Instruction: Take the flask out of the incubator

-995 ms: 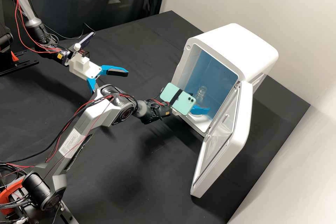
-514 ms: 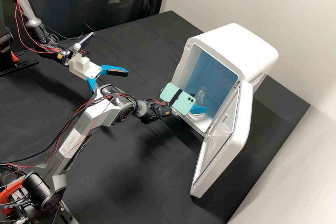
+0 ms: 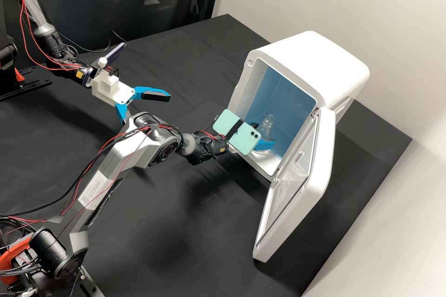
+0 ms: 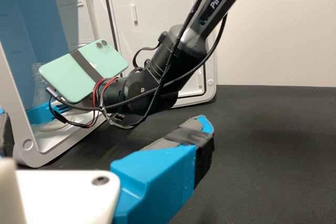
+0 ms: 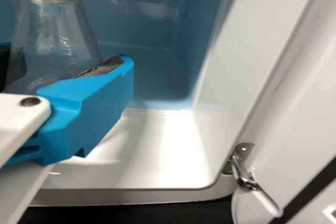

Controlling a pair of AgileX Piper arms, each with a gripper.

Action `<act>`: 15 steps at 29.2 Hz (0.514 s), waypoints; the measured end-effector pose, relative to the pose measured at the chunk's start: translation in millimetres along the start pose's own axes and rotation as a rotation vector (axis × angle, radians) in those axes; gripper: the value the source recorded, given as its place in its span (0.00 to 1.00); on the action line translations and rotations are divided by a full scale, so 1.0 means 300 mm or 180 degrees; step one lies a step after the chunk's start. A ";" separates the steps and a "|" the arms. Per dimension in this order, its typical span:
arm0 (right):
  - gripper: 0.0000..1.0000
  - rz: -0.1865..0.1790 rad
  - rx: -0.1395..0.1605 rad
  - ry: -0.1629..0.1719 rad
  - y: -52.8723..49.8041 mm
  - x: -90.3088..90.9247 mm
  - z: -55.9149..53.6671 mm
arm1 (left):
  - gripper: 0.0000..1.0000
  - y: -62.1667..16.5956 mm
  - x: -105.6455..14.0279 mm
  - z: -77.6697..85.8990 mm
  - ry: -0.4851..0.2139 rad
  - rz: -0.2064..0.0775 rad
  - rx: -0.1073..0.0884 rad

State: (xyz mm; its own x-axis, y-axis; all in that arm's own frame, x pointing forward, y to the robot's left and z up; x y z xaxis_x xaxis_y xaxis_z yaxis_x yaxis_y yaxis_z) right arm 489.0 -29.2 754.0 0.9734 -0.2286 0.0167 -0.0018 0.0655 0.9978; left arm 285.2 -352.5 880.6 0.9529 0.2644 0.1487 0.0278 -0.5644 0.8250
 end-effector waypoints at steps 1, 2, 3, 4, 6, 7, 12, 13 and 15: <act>0.00 -0.0010 0.0016 0.0008 0.004 -0.003 0.003 | 1.00 0.000 0.000 0.000 0.0000 0.0000 0.0000; 0.00 -0.0034 0.0025 0.0021 0.004 -0.009 0.005 | 1.00 0.000 0.000 0.000 0.0000 0.0000 0.0000; 0.00 -0.0040 0.0069 0.0024 0.015 -0.017 0.009 | 1.00 0.000 0.000 0.000 0.0000 0.0000 0.0000; 0.00 -0.0053 0.0147 0.0021 0.030 -0.030 0.008 | 1.00 0.000 0.000 0.000 0.0000 0.0000 0.0000; 0.00 -0.0036 0.0263 -0.0010 0.056 -0.048 0.014 | 1.00 0.000 0.000 0.000 0.0000 0.0000 0.0000; 0.00 -0.0021 0.0313 -0.0018 0.072 -0.059 0.015 | 1.00 0.000 0.000 0.000 0.0000 0.0000 0.0000; 0.00 0.0116 0.0558 -0.0006 0.160 -0.116 0.028 | 1.00 0.000 0.000 0.000 0.0000 0.0000 0.0000; 0.00 0.0163 0.0584 0.0027 0.178 -0.129 0.029 | 1.00 0.000 0.000 0.000 0.0000 0.0000 0.0000; 0.00 0.0296 0.0671 0.0094 0.222 -0.160 0.036 | 1.00 -0.001 0.001 0.006 -0.0020 -0.0003 0.0002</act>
State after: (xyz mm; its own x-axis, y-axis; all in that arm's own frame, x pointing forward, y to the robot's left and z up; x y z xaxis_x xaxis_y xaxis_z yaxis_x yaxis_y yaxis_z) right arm 439.7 -24.3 820.2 0.9731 -0.2023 0.1105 -0.1366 -0.1200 0.9833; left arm 285.9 -353.8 879.3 0.9548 0.2600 0.1443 0.0290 -0.5646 0.8249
